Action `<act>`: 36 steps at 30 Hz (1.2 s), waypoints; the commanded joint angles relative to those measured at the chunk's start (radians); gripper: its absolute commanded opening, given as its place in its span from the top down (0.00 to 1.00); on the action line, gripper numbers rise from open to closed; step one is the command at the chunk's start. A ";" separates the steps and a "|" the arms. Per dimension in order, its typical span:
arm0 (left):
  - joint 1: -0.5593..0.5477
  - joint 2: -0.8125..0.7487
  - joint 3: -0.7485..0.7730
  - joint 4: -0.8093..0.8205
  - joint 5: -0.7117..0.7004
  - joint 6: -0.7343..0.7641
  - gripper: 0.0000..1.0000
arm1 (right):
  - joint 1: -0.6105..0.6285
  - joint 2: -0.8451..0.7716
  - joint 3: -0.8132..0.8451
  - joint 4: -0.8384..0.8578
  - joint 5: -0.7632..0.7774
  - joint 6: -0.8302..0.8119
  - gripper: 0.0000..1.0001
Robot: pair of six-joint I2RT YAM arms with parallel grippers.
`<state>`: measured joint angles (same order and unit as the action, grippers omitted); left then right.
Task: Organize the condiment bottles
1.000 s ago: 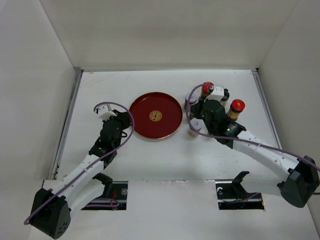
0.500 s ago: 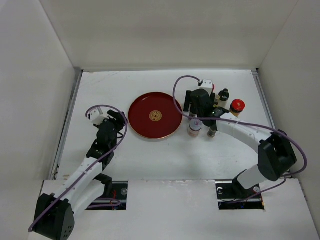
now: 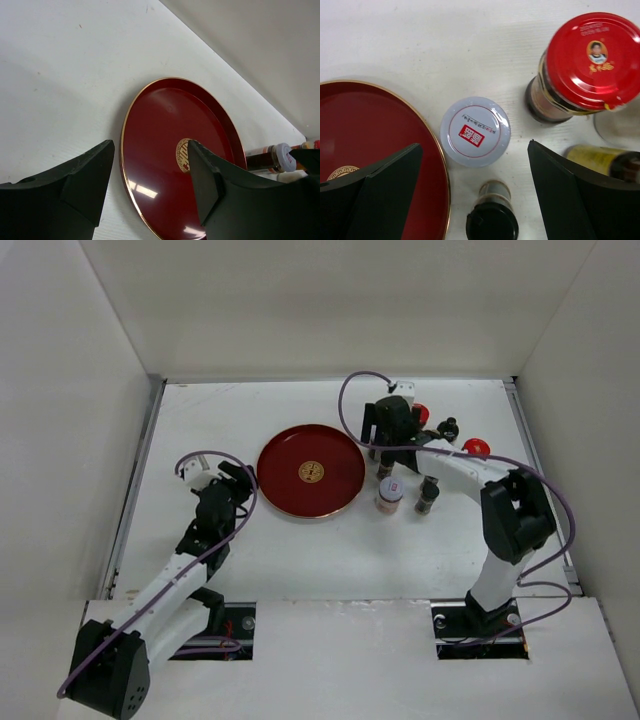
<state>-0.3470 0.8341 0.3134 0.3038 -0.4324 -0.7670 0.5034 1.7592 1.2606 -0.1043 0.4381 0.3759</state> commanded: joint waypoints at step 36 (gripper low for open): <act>0.041 -0.043 -0.054 0.077 0.006 -0.043 0.38 | 0.112 0.085 0.296 0.121 0.061 -0.163 0.48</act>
<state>-0.3206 0.8192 0.2737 0.3428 -0.4118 -0.7895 0.5461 1.8988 1.4700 -0.1001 0.4946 0.2310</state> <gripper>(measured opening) 0.612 0.708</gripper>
